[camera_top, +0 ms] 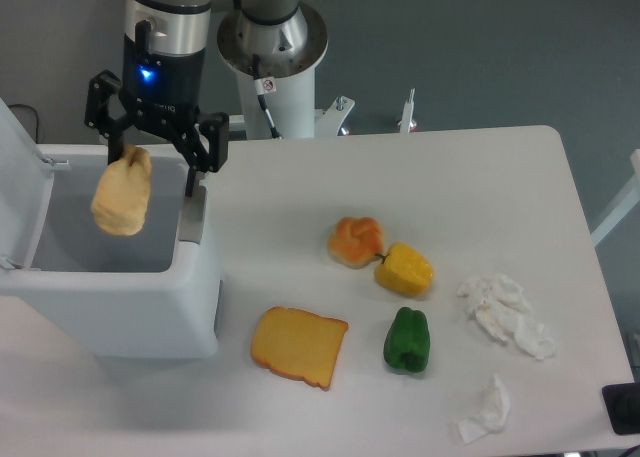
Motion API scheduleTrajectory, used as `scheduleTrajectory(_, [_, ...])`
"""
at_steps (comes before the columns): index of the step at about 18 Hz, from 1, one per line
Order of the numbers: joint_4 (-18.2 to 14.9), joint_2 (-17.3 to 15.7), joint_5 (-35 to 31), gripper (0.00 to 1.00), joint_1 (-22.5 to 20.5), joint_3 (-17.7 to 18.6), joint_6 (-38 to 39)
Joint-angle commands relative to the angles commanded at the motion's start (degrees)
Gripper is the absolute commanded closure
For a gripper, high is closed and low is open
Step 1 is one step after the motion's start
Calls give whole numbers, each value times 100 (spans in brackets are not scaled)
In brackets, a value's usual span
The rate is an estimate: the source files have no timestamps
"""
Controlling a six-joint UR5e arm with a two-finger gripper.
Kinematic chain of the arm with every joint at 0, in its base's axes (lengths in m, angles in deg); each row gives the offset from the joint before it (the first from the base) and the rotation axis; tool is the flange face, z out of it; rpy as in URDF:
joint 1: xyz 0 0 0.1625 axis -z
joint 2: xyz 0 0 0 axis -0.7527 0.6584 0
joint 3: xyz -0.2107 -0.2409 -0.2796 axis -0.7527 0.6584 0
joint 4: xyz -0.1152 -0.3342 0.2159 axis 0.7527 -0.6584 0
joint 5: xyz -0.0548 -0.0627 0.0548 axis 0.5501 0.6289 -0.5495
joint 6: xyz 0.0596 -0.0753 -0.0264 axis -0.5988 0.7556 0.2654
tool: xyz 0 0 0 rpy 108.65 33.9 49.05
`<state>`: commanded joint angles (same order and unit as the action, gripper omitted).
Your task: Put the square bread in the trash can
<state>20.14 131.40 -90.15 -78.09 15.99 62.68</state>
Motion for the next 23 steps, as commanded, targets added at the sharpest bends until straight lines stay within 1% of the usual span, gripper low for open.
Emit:
scheduleTrajectory(5, [9, 35, -9, 0, -17, 9, 149])
scheduleTrajectory(10, [9, 9, 26, 0, -18, -88, 254])
scheduleTrajectory(13, [18, 9, 9, 0, -79, -97, 176])
scheduleTrajectory(16, [79, 18, -35, 0, -219, -202, -26])
scheduleTrajectory(18, [79, 9, -193, 0, -386, -255, -44])
scheduleTrajectory(20, [140, 9, -202, 0, -579, -264, -157])
scheduleTrajectory(23, [193, 105, -237, 0, -817, -272, -850])
